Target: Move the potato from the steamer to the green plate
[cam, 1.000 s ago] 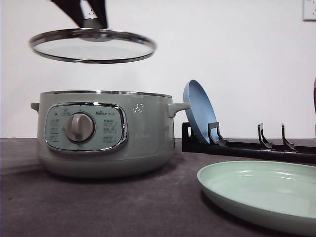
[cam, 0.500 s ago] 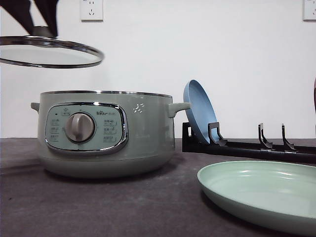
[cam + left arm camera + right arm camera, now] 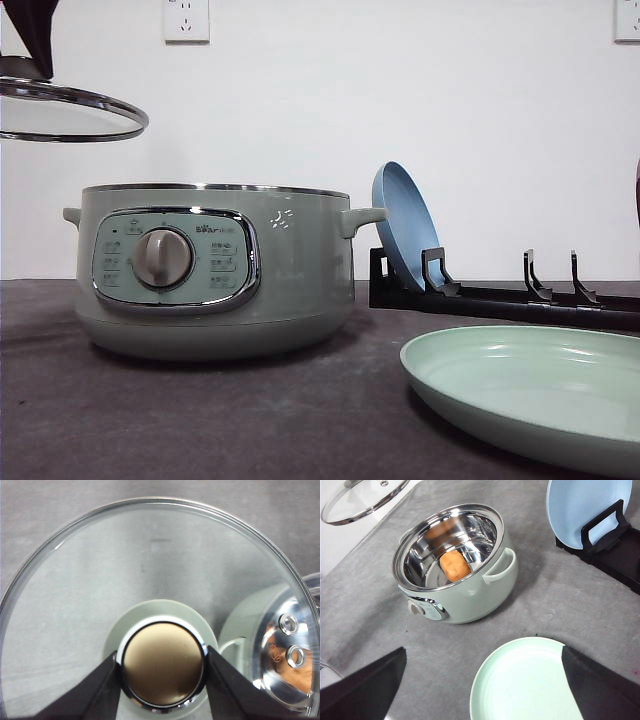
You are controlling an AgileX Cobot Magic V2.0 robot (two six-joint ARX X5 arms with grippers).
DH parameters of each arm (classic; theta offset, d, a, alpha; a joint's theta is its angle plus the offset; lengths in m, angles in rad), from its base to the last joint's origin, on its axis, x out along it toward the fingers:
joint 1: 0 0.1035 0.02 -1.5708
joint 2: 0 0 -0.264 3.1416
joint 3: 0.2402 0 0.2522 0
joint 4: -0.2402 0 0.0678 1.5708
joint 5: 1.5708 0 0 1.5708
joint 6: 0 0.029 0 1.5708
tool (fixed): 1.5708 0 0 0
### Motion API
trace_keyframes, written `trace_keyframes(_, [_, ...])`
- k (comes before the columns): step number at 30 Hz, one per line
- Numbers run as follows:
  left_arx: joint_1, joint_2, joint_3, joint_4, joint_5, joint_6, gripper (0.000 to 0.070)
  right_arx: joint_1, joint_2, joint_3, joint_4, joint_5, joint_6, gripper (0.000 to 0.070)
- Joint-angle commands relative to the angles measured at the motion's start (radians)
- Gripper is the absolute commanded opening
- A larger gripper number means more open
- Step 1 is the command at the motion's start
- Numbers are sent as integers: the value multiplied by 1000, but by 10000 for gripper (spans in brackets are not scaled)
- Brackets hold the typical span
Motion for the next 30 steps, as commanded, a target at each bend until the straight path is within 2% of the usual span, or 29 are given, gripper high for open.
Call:
trace_keyframes(1, [3, -10, 47, 26, 3, -4, 0, 6, 20, 16, 15, -9, 21, 616])
trace_keyframes(8, [3, -10, 47, 26, 3, -3, 0, 81, 183, 49, 105, -78, 66, 612])
trace_keyframes(14, [3, -10, 47, 25, 3, -1, 0, 180, 436, 205, 105, -79, 14, 612])
trace_keyframes(20, [3, -10, 47, 22, 3, 0, 0, 267, 720, 461, 64, -80, -41, 612])
trace_keyframes(30, [3, -10, 46, 15, 3, 3, 0, 367, 1213, 1031, -189, -36, -175, 612])
